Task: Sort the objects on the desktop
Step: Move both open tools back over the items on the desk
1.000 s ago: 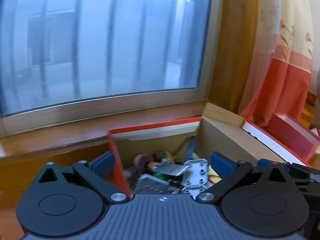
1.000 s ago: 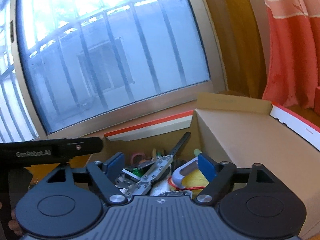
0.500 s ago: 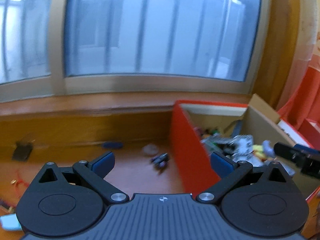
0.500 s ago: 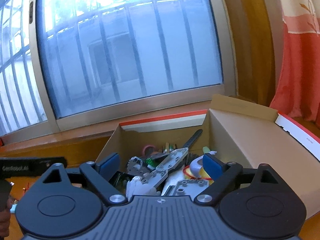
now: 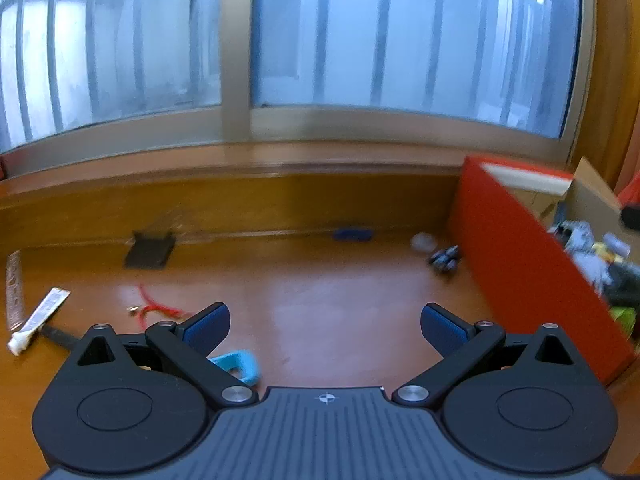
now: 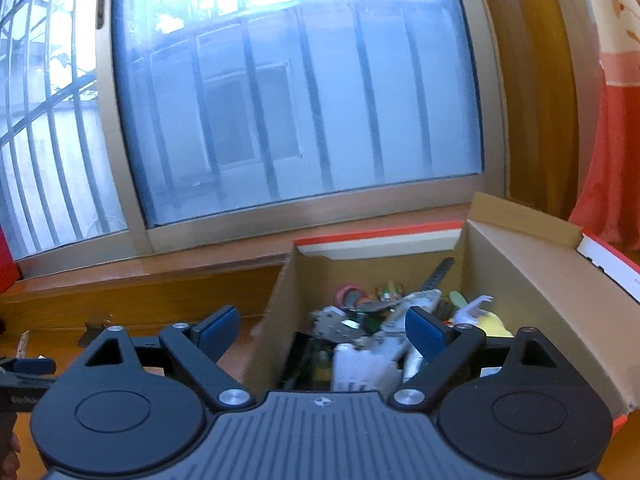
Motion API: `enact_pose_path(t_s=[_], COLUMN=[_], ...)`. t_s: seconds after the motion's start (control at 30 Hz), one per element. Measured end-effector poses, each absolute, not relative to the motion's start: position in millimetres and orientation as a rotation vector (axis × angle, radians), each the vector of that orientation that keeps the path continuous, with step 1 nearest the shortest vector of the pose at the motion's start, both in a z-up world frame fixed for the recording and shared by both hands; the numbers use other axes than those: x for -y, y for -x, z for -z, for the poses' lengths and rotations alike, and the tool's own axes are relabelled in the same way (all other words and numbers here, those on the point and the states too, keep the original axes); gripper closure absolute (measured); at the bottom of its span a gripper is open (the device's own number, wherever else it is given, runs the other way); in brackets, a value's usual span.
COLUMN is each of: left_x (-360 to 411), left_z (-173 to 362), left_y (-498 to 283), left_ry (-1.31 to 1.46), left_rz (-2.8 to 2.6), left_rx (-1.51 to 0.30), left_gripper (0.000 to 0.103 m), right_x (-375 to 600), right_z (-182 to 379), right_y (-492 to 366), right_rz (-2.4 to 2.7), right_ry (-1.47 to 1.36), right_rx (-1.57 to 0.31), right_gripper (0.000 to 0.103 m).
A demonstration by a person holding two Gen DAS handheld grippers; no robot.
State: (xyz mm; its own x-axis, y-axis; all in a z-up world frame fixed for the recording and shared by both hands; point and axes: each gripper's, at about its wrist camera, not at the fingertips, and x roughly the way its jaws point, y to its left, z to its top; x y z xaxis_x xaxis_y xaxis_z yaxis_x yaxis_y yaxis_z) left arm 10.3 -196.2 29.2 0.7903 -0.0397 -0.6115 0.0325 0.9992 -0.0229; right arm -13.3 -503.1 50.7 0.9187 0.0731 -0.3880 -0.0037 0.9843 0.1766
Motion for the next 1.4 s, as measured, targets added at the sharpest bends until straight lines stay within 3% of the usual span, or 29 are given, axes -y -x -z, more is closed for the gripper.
enact_pose_path(t_s=[0.33,0.6,1.4], left_x=[142,122,-14], left_z=[-13,-4,8], left_y=[-8,-6,-20], left_ry=[-0.004,-0.125,-0.026], left_rz=[0.066,0.055,-0.109], left_rx=[-0.750,-0.774,-0.763], left_gripper=[0.000,0.000,0.000], right_x=[422,345,219], right_z=[-63,-49,-5], right_y=[45,57,8], right_rz=[-0.165,-0.234,-0.364], right_ry=[-0.153,0.021,0.072], right_rx=[-0.394,-0.443,-0.611], right_gripper=[0.011,0.011,0.011])
